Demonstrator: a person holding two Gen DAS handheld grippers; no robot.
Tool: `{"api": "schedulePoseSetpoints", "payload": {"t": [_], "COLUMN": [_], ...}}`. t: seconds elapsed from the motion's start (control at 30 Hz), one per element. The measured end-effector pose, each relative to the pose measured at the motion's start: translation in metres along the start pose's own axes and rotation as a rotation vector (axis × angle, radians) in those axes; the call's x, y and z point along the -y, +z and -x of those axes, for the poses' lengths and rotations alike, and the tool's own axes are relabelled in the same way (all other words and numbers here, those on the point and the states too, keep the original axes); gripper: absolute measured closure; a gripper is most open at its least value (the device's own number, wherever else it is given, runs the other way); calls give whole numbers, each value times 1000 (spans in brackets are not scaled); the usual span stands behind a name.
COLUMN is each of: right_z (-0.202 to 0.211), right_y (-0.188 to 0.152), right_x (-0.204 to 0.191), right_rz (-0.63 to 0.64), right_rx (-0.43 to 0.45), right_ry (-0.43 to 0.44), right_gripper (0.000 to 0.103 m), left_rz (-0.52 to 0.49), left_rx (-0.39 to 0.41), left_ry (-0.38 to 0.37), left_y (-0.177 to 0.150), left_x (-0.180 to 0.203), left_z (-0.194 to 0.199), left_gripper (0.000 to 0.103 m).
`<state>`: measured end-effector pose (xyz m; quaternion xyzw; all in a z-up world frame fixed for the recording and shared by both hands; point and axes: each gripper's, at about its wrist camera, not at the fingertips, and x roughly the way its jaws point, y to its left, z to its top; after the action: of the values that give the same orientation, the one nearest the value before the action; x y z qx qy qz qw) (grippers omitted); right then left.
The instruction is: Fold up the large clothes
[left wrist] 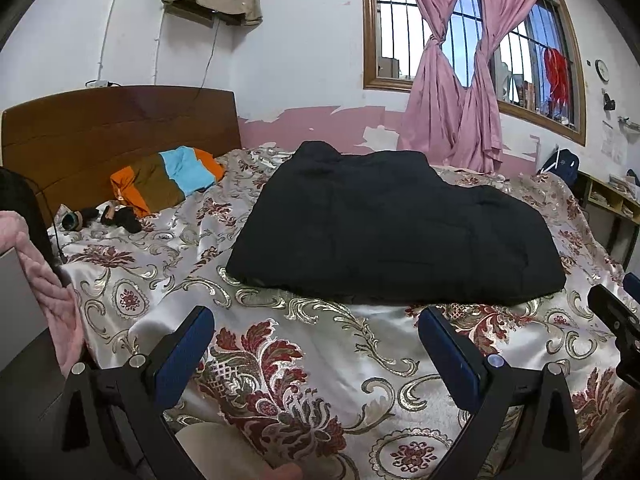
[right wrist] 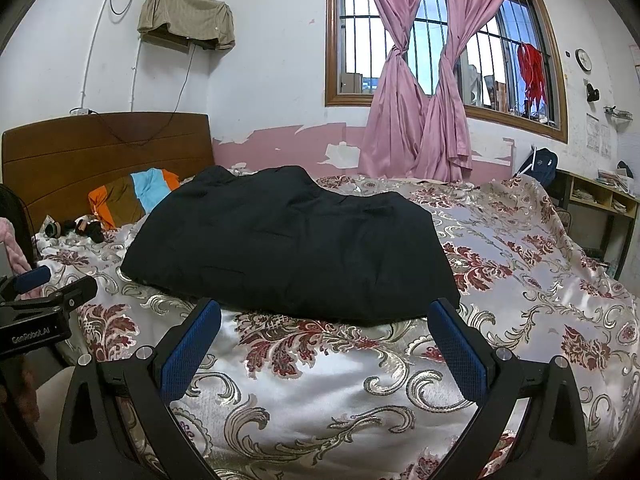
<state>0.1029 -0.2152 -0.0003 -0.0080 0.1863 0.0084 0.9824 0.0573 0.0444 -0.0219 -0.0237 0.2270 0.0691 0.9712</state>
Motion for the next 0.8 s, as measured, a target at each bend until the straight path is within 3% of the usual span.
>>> {"api": "schedulePoseSetpoints", "payload": {"t": [0.8], "right_z": [-1], "right_y": [-3], "right_x": [0], "right_rz": [2], "right_rx": [-4], "right_ry": [1], "right_gripper": [2], "left_rz": [-20], "left_rx": [5], "left_ry": [4], "left_y": [0], "left_x": [3], "left_z": [2], "left_gripper": [0]}}
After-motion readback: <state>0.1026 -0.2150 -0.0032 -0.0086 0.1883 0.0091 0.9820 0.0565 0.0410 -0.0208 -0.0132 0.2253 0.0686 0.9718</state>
